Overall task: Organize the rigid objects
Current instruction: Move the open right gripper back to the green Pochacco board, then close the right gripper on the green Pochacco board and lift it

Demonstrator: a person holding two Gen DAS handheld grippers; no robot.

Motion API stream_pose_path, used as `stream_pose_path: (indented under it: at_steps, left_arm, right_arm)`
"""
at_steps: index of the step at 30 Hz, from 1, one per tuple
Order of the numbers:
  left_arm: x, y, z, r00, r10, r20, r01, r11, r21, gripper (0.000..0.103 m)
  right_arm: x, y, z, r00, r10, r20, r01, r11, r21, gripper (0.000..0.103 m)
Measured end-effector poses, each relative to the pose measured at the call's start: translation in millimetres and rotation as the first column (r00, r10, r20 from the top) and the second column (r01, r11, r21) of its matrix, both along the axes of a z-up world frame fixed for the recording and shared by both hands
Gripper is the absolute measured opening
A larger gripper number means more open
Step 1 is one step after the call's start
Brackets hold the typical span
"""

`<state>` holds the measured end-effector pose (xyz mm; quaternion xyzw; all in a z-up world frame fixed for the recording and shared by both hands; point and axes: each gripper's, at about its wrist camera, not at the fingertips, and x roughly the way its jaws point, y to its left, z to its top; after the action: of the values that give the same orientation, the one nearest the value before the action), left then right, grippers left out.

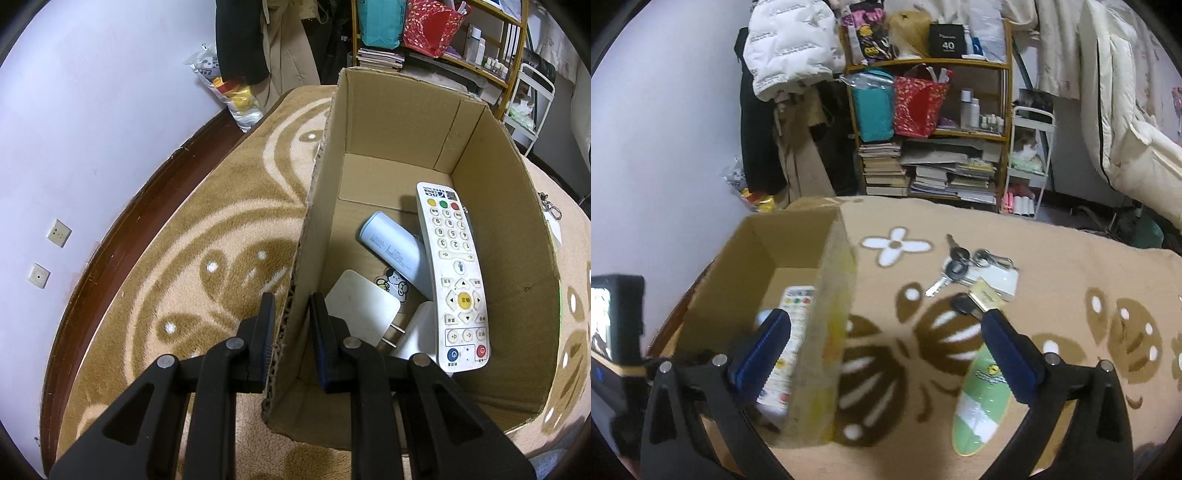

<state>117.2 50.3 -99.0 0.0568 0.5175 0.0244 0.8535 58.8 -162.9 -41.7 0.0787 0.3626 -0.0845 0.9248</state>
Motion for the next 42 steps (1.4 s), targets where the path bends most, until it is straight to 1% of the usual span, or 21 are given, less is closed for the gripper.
stream_pose_path:
  at_steps: [3,10,13,18,26,33,38,41,42]
  left_arm:
    - [0,0,0,1.000,0.000,0.000,0.000,1.000,0.000,0.018]
    - [0,0,2,1.000,0.000,0.001,0.000,1.000,0.003,0.018]
    - [0,0,2,1.000,0.001,-0.001,-0.001,1.000,0.003,0.019]
    - [0,0,2,1.000,0.001,0.000,-0.001,1.000,0.003,0.019]
    - [0,0,3,1.000,0.002,0.000,-0.002,1.000,0.006,0.019]
    - [-1,-1,3,1.000,0.002,0.000,-0.002,1.000,0.009,0.019]
    - [-1,-1,3,1.000,0.002,0.000,-0.002,1.000,0.013,0.019]
    - [-1,-2,3,1.000,0.002,0.000,-0.002,1.000,0.011,0.019]
    - [-1,-2,3,1.000,0.002,0.000,-0.002,1.000,0.012,0.019]
  right_arm:
    - [-7,-13,-11,1.000,-0.024,-0.013,0.024,1.000,-0.001,0.103]
    - [-15,-43,-43,0.991,-0.105,-0.077,0.107,0.994,0.022,0.103]
    - [-14,-53,-56,0.988,-0.115,-0.102,0.120,0.992,0.045,0.103]
    - [-11,-64,-79,0.978,-0.134,-0.161,0.142,0.989,0.040,0.103]
    - [-10,-71,-105,0.959,-0.156,-0.236,0.175,0.983,0.061,0.103]
    - [-7,-68,-120,0.948,-0.157,-0.277,0.180,0.982,0.059,0.103]
    - [-8,-62,-124,0.946,-0.163,-0.281,0.174,0.985,0.012,0.102]
    - [-8,-59,-126,0.939,-0.179,-0.294,0.177,0.984,-0.031,0.094]
    - [-8,-59,-126,0.938,-0.183,-0.293,0.181,0.983,-0.034,0.094]
